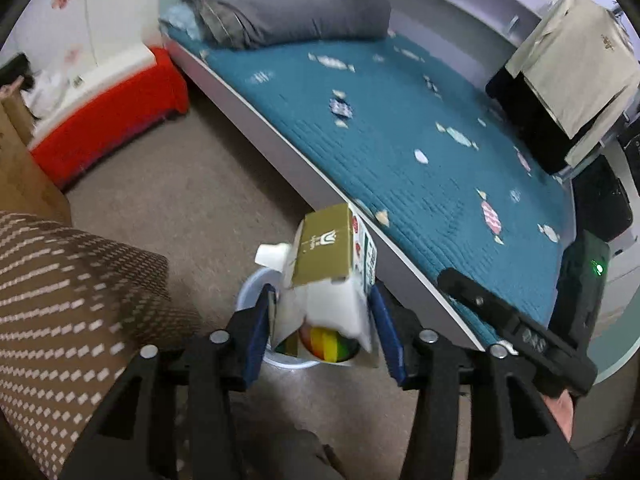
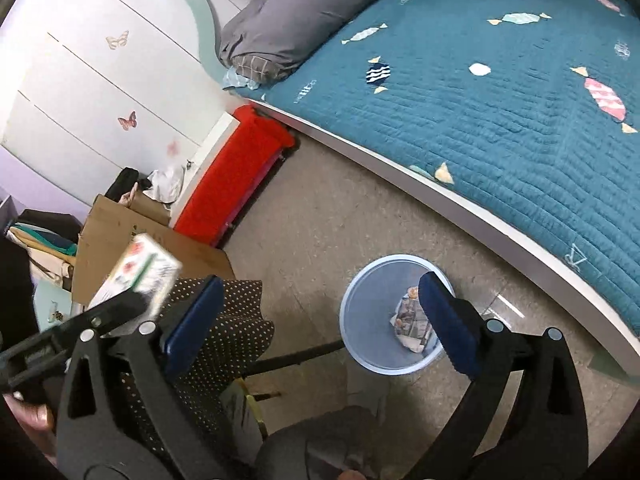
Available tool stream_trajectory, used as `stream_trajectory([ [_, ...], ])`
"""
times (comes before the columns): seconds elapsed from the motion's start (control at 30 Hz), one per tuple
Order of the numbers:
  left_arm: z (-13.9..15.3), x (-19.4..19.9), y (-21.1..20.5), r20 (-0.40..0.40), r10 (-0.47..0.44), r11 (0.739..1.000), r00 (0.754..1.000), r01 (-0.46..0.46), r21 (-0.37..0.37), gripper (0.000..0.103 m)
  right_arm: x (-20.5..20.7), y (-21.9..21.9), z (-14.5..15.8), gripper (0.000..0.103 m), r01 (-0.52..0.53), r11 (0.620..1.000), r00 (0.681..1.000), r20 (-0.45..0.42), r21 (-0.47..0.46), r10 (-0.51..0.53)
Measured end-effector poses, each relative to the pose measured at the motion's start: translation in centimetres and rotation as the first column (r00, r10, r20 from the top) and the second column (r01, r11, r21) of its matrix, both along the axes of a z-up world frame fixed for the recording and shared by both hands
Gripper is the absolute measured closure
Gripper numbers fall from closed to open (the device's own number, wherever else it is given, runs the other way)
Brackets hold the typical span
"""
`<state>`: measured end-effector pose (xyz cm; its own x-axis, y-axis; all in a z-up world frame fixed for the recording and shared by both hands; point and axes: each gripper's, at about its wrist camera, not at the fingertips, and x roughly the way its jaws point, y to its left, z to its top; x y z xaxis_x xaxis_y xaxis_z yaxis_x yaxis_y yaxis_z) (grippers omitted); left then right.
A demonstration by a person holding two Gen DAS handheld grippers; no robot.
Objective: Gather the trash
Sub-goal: 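Carry both boxes to the wastebasket and open both grippers over it, then move both tools back over the table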
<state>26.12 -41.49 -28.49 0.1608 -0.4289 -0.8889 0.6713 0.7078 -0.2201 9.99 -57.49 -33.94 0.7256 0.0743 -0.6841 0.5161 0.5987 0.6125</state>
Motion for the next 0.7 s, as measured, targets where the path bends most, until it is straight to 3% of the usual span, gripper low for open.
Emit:
stream_trajectory([
  [0.07,-0.7,0.8,-0.7,-0.003,0.01,1.0,1.0,-0.01,0.02,0.014,-0.2,0.3,0.1,0.008,0.001,1.0,1.0,0.003,0.004,-0.001],
  [0.1,-0.7,1.2,-0.7,0.024,0.031,0.999,0.999,-0.032,0.033,0.011,-0.4,0.4,0.2,0.008,-0.001,1.0,1.0,0.003,0.002,0.001],
  [0.27,0.4,1.6,1.1,0.043,0.104,0.994,0.994,-0.105,0.013,0.011,-0.7,1.6,0.9,0.006,-0.006,1.0,1.0,-0.017,-0.026,0.005],
  [0.4,2.3,0.2,2.9,0.114,0.121,0.993,0.986,-0.121,-0.009,0.011,-0.6,2.9,2.5,0.006,-0.015,0.996,0.999,-0.037,-0.09,0.012],
  [0.53,4.6,-1.8,5.3,0.165,0.158,0.987,0.974,-0.152,-0.046,0.011,-0.4,4.8,5.5,0.006,-0.026,0.984,0.999,-0.048,-0.177,0.018],
  [0.7,7.7,-4.5,8.5,0.239,0.196,0.979,0.951,-0.176,-0.102,0.011,0.0,8.1,10.0,0.006,-0.096,0.962,0.995,0.006,-0.256,0.101],
])
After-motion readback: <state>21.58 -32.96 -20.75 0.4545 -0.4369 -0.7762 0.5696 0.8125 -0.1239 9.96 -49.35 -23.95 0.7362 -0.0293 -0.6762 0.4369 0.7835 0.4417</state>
